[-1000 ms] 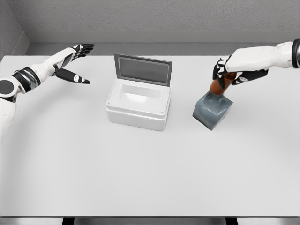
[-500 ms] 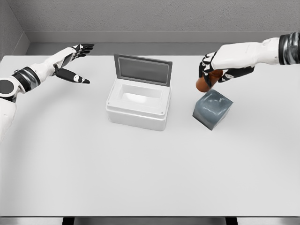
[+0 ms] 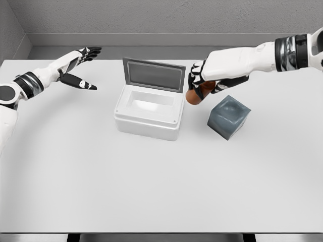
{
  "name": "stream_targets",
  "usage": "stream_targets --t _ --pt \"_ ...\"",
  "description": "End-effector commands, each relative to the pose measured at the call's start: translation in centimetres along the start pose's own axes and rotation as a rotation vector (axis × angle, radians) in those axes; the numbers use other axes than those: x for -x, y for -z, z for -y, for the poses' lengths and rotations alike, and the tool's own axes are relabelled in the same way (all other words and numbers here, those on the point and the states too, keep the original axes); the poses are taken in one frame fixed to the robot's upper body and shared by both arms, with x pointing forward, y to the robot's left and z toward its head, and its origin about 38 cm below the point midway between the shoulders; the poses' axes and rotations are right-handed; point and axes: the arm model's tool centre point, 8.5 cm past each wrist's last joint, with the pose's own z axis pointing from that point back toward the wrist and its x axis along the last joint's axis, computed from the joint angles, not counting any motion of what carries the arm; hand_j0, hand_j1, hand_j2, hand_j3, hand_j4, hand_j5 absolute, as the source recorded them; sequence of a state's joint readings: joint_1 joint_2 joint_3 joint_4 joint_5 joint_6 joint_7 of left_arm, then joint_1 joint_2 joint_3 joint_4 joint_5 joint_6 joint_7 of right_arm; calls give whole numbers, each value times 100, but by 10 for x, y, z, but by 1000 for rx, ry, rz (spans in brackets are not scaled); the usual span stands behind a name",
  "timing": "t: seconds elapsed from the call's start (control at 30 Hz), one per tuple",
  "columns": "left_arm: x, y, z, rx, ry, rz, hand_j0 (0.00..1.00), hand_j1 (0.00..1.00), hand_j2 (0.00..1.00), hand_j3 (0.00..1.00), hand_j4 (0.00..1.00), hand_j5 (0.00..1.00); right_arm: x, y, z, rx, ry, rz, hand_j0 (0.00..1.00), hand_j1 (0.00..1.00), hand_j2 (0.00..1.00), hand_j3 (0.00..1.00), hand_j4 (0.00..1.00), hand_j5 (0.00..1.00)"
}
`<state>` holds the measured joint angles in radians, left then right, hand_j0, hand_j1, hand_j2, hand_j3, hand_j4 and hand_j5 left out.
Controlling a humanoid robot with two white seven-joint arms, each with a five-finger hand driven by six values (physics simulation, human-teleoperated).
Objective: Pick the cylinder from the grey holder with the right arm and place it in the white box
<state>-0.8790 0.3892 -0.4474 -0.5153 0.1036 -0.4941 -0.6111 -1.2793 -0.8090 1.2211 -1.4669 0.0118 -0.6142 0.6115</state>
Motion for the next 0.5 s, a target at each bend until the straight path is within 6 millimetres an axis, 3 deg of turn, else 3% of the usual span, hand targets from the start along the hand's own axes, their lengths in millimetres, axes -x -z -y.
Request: stream_targets --t 0.0,0.47 --pt "0 0 -1 -6 -7 3 100 100 100 100 100 100 -11 9 5 8 -16 40 38 38 38 38 38 38" --pt "1 -1 0 -4 -9 1 100 100 100 100 100 100 -31 22 5 2 -46 104 38 38 38 38 38 38"
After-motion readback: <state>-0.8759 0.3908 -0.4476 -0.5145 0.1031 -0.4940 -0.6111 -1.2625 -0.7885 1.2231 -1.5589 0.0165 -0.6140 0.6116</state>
